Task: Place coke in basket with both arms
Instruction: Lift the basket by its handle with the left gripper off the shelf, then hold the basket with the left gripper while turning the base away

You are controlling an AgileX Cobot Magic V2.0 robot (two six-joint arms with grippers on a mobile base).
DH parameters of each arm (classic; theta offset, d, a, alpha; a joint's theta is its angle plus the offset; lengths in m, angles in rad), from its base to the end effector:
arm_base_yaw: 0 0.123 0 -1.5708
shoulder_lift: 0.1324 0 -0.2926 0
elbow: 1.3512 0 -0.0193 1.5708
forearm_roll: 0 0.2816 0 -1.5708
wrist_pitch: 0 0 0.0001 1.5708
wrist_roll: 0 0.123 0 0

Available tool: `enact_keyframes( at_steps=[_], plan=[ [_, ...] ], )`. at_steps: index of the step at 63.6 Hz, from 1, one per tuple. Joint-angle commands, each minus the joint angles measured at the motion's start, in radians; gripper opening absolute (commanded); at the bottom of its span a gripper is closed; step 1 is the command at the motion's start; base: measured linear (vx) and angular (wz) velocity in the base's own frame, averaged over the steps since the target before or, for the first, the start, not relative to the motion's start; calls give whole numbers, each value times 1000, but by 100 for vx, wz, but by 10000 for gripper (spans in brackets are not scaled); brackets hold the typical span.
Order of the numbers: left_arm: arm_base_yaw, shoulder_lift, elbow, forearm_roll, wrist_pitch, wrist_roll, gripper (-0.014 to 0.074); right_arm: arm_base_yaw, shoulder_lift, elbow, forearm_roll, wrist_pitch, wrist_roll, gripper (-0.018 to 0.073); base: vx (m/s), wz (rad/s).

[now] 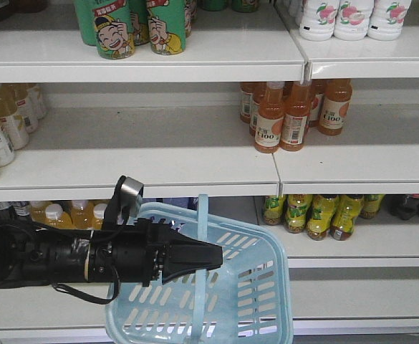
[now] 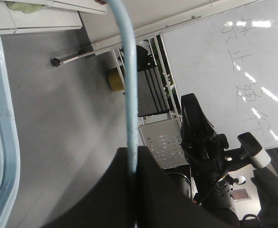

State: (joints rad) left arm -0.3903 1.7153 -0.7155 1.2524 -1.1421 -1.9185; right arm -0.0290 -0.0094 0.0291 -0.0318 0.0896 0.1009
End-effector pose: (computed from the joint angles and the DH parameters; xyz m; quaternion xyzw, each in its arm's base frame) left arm 0.2616 -0.2225 0.1744 0.0624 0.7573 -0.6373 0.1283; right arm 0.1122 -0.0036 0.1943 0.0361 0.7140 0.0130 0.6991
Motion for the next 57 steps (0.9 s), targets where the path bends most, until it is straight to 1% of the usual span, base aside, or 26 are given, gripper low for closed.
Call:
enact_keyframes(
  at_steps=[1,3,7,11,17,20,22,29,33,51,57],
  plan=[
    [-18,-46,-20,-54,-231,7,-7,-6,-18,14,-3,-74,-2,-9,0,0],
    [-24,-46,-14,-56,-230,10,-7,-6,-18,14,-3,-74,-2,-9,0,0],
    [-34,-46,13,-83,-226,16,-7,-6,-18,14,-3,-74,-2,-9,0,0],
    [-45,-46,68,-129,-212,43,-7,-6,-18,14,-3,-74,-2,-9,0,0],
    [-46,-46,142,-225,-232,117,-7,-6,-18,14,-3,-74,-2,-9,0,0],
    [-46,-46,169,-254,-236,128,-7,-6,-18,14,-3,-74,-2,-9,0,0],
    [-46,-46,178,-258,-236,128,-7,-6,-18,14,-3,-74,-2,-9,0,0],
    [-46,-46,187,-211,-236,120,-7,-6,-18,14,-3,-74,-2,-9,0,0],
    [-46,-46,187,-198,-236,107,-7,-6,-18,14,-3,-74,-2,-9,0,0],
    [-46,-46,187,-244,-231,118,-7,-6,-18,14,-3,-74,-2,-9,0,0],
    [-46,-46,187,-247,-231,117,-7,-6,-18,14,-3,-74,-2,-9,0,0]
  ],
)
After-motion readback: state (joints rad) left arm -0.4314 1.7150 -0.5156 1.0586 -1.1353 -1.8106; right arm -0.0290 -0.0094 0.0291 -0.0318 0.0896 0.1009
